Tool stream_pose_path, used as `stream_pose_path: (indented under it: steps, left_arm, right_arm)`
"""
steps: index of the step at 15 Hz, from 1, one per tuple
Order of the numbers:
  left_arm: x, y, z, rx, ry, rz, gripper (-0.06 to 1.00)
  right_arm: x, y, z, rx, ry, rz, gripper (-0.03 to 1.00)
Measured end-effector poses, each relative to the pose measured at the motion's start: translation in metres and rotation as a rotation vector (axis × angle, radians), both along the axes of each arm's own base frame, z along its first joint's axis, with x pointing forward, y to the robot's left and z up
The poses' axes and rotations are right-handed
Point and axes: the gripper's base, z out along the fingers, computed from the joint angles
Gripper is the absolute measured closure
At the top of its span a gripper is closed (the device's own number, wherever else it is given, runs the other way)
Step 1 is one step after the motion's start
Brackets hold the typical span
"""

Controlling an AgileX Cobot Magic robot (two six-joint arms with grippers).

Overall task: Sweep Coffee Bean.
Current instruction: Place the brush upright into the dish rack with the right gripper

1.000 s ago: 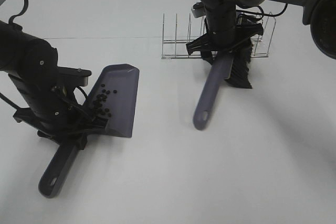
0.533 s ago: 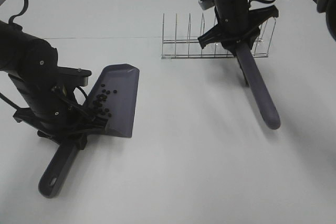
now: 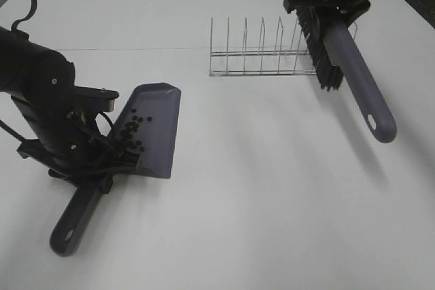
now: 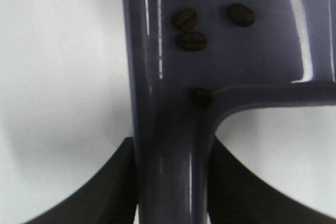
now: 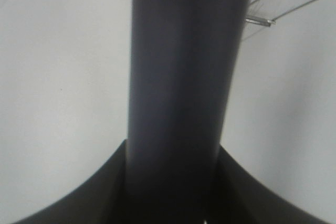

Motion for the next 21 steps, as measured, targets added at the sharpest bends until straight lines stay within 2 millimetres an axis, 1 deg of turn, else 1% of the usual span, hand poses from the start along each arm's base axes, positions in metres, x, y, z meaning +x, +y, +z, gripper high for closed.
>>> stream_pose_path:
  steps: [1, 3, 5, 10, 12, 13, 14, 15, 18, 21]
  left_arm:
    - [0.0, 0.0, 0.0, 0.001, 0.0, -0.001, 0.59]
    - [0.0, 0.0, 0.0, 0.001, 0.0, -0.001, 0.59]
    - [0.0, 0.0, 0.0, 0.001, 0.0, -0.001, 0.59]
    - [0.0, 0.0, 0.0, 0.001, 0.0, -0.002, 0.59]
    - [0.0, 0.0, 0.0, 0.001, 0.0, -0.002, 0.59]
    - [0.0, 0.0, 0.0, 0.001, 0.0, -0.002, 0.59]
    - [0.0, 0.0, 0.0, 0.001, 0.0, -0.002, 0.59]
    - [0.0, 0.0, 0.0, 0.001, 0.0, -0.002, 0.59]
    - [0.0, 0.0, 0.0, 0.001, 0.0, -0.002, 0.59]
    - [0.0, 0.0, 0.0, 0.001, 0.0, -0.002, 0.59]
  right_arm:
    - [-0.002, -0.017, -0.015, 0.027, 0.064, 0.007, 0.66]
    - [-0.008, -0.018, -0.029, 0.023, 0.121, 0.044, 0.66]
    - [-0.013, -0.018, -0.038, 0.013, 0.16, 0.051, 0.66]
    - [-0.014, -0.026, -0.041, -0.071, 0.162, 0.066, 0.66]
    - [-0.012, -0.029, -0.045, -0.112, 0.165, 0.065, 0.66]
    - [-0.011, -0.03, -0.054, -0.129, 0.181, 0.057, 0.66]
    - [-0.009, -0.032, -0.069, -0.15, 0.206, 0.032, 0.66]
    - [-0.009, -0.032, -0.075, -0.152, 0.221, 0.016, 0.66]
    - [-0.008, -0.031, -0.074, -0.138, 0.217, 0.002, 0.66]
    - [-0.003, -0.023, -0.064, -0.073, 0.184, -0.006, 0.66]
